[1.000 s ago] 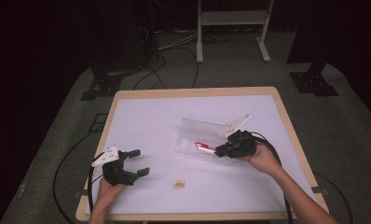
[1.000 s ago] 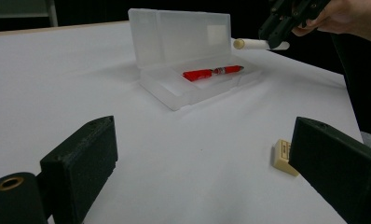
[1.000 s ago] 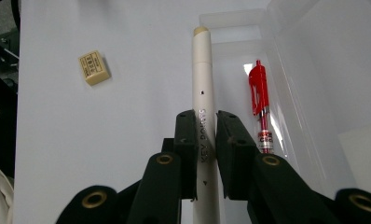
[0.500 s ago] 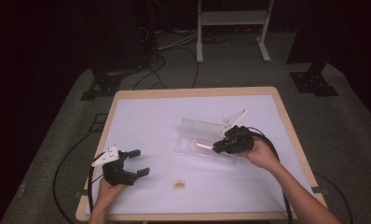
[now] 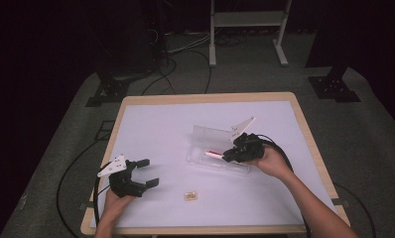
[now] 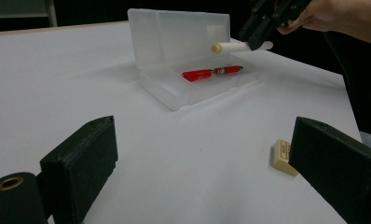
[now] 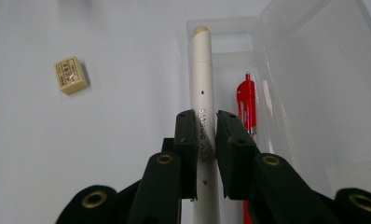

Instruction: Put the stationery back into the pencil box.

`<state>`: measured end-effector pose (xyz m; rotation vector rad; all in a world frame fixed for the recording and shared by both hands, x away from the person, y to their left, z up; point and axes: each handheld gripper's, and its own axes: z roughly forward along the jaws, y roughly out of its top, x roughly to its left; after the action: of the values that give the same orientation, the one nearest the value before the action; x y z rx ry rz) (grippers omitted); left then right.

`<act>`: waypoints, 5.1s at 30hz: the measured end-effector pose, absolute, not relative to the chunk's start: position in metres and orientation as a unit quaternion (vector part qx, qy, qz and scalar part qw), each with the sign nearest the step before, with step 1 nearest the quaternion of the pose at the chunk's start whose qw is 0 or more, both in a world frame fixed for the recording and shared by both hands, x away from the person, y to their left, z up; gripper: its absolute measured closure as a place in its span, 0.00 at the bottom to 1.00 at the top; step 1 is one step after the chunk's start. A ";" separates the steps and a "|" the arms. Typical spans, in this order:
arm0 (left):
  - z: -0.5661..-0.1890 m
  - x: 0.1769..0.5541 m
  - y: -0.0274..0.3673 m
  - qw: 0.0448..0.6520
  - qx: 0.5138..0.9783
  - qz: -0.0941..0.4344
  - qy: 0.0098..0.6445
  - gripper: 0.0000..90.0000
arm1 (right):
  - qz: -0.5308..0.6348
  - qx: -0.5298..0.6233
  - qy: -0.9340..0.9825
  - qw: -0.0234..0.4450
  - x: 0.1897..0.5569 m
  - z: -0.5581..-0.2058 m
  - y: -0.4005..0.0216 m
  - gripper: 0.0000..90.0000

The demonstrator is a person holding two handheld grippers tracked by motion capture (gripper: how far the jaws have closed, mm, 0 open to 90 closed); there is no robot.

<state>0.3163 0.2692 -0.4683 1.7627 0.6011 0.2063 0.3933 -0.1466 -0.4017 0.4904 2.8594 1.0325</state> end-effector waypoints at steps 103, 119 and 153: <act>-0.468 0.316 0.269 0.593 0.758 0.086 0.258 0.08 | 0.345 0.206 0.916 -0.001 0.416 -0.446 -0.151 0.77; -0.468 0.316 0.269 0.594 0.757 0.087 0.258 0.08 | 0.372 0.189 0.909 0.006 0.399 -0.426 -0.153 0.67; -0.468 0.316 0.269 0.594 0.757 0.087 0.259 0.08 | 0.389 0.167 0.906 0.005 0.364 -0.418 -0.140 0.39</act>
<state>0.3159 0.2691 -0.4682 1.7588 0.6023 0.2023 0.3637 -0.1399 -0.4179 0.5226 2.8372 1.2185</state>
